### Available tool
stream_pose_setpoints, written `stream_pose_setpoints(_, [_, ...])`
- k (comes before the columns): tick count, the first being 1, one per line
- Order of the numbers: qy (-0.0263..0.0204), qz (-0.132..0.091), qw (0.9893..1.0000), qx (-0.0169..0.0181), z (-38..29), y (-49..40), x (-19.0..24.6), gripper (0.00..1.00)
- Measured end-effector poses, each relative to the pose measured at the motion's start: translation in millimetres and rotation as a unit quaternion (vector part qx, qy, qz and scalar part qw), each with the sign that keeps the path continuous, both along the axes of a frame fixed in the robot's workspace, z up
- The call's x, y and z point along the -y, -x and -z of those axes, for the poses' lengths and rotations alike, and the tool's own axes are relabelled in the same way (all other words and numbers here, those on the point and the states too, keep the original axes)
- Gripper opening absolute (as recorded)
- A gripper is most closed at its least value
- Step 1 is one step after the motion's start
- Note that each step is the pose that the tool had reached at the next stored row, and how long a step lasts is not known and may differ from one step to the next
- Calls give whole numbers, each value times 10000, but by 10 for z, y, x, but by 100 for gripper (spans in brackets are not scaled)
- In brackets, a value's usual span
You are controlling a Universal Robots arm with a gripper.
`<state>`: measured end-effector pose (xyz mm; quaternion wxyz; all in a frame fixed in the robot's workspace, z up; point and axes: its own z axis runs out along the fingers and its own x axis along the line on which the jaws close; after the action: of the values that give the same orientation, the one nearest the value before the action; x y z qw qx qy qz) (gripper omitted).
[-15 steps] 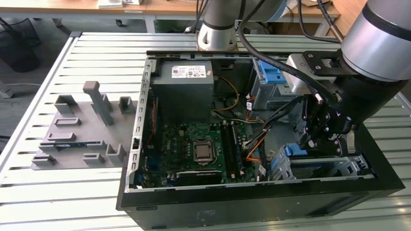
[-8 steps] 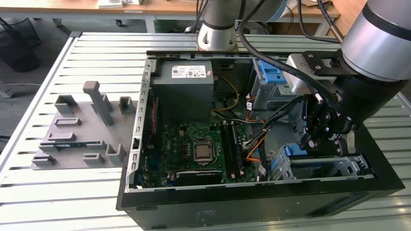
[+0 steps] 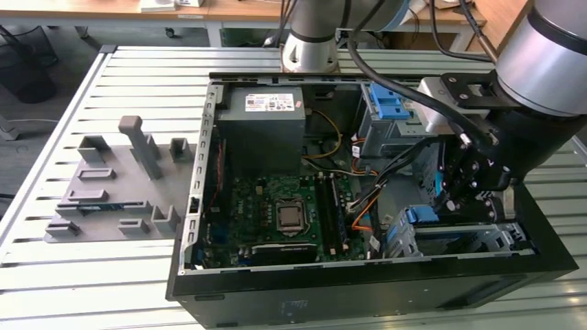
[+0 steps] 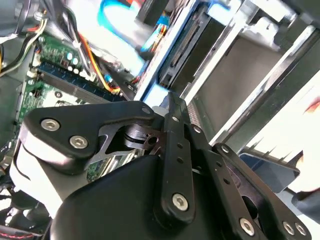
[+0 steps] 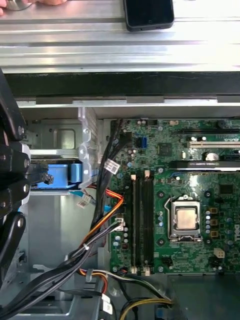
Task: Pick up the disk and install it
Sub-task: 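Insert the first disk wire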
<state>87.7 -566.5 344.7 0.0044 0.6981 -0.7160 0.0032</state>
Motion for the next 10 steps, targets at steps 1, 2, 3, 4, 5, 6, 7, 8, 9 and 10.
stream_pose_setpoints(1, [0,0,10000,0,1,-45,0,11])
stream_pose_setpoints(2, [0,0,10000,0,2,-89,-1,11])
stream_pose_setpoints(3, [0,0,10000,0,3,-135,-1,11])
stream_pose_setpoints(4, [0,0,10000,0,4,-173,-1,11])
stream_pose_setpoints(5, [0,-1,10000,0,4,-185,-1,11])
stream_pose_setpoints(6, [0,0,10000,0,4,-185,-2,11])
stream_pose_setpoints(7, [0,0,10000,0,1,-185,-2,11])
stream_pose_setpoints(8, [1,0,10000,0,-7,-185,-1,11])
stream_pose_setpoints(9, [1,0,10000,0,-20,-185,-2,11])
stream_pose_setpoints(10, [0,0,10000,0,-27,-185,-2,11])
